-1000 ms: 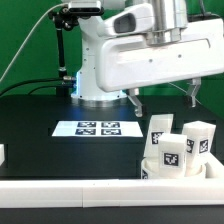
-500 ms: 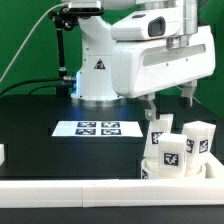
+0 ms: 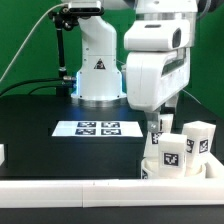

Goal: Assemble stool

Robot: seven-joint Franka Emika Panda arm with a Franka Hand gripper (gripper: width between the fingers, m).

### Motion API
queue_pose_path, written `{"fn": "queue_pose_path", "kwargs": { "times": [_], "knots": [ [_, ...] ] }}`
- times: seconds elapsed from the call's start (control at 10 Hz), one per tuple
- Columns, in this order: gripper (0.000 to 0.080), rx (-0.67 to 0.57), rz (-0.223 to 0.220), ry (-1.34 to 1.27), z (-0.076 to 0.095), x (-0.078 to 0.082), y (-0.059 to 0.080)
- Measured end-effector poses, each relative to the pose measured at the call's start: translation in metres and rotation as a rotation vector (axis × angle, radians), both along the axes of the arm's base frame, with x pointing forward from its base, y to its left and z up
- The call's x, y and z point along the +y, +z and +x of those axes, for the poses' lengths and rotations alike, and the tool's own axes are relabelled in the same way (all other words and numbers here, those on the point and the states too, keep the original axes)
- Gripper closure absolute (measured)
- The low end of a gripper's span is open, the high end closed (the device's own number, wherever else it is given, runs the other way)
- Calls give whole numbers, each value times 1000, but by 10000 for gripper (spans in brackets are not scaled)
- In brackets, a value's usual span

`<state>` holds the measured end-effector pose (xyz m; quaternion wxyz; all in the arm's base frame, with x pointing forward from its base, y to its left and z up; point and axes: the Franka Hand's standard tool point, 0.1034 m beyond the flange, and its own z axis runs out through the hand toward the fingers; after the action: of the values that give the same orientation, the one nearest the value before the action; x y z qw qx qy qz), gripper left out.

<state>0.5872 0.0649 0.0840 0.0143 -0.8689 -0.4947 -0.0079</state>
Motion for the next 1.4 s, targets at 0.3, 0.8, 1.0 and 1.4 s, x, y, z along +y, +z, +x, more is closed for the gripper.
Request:
{"fn": "queue_pose_path", "kwargs": {
  "times": [0.3, 0.8, 1.0, 1.4],
  "knots": [
    [369, -7, -1, -33, 0, -1, -2],
    [465, -13, 2, -361, 11, -10, -3],
    [465, -67, 14, -474, 23, -18, -4],
    [464, -42, 30, -806, 38, -12, -5]
  ]
}}
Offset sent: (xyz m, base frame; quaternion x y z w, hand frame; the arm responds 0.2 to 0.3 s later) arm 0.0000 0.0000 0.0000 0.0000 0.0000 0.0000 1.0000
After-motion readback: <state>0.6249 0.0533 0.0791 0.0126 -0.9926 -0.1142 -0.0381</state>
